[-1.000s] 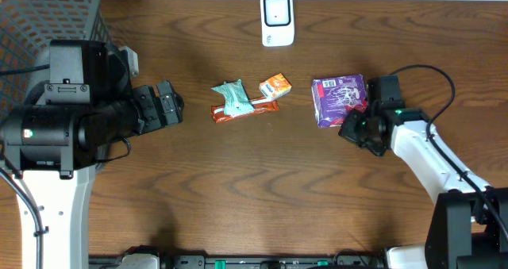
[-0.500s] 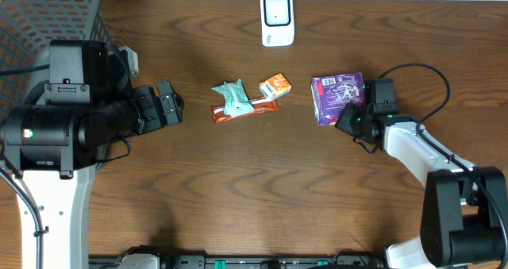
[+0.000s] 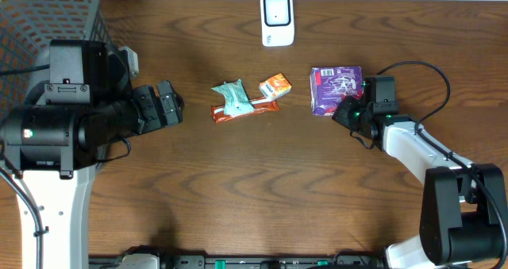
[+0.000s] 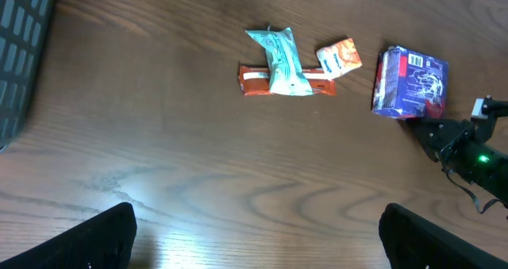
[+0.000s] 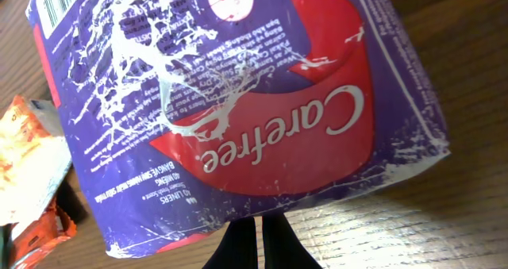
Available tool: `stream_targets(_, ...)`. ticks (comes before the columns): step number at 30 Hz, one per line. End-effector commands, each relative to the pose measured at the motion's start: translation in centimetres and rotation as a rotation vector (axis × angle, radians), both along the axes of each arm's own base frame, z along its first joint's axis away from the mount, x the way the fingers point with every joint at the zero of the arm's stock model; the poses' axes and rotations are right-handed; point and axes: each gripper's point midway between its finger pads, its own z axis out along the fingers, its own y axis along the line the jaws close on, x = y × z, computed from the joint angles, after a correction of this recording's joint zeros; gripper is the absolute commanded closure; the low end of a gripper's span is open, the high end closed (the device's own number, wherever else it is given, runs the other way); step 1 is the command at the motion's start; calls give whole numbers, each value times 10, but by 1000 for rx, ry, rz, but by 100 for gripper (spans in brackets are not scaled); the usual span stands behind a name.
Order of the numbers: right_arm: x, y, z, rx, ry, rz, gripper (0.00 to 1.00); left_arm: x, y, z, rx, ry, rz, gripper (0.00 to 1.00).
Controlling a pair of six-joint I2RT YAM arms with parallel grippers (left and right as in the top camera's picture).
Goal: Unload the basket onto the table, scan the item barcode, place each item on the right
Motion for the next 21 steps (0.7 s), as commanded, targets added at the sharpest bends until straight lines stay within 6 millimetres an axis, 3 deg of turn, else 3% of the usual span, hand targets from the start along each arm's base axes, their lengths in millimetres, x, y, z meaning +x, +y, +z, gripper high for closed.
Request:
stream_targets(1, 4, 6, 10, 30, -13, 36, 99, 1, -2, 5, 1, -16, -13, 2)
stream_targets(7, 5, -1, 52, 0, -19, 80, 90, 1, -2, 5, 0, -17, -13, 2)
stream_targets(11, 0, -4, 86, -17, -22, 103, 79, 1, -2, 5, 1, -16, -13, 2)
stream_targets(12, -5, -1, 99, -12, -29, 129, 62, 1, -2, 5, 1, -16, -13, 2)
stream_targets(13, -6, 3, 104, 2, -36, 146, 51, 1, -2, 5, 1, -16, -13, 2)
stream_targets(16, -13, 27, 114, 83, -59, 244, 31, 1, -2, 5, 1, -16, -13, 2)
stream_targets(20, -23, 54, 114, 128, -45, 318, 1, 1, -2, 5, 0, -17, -13, 2)
stream_targets(21, -26, 61, 112, 133, -32, 328, 1, 1, -2, 5, 1, -16, -13, 2)
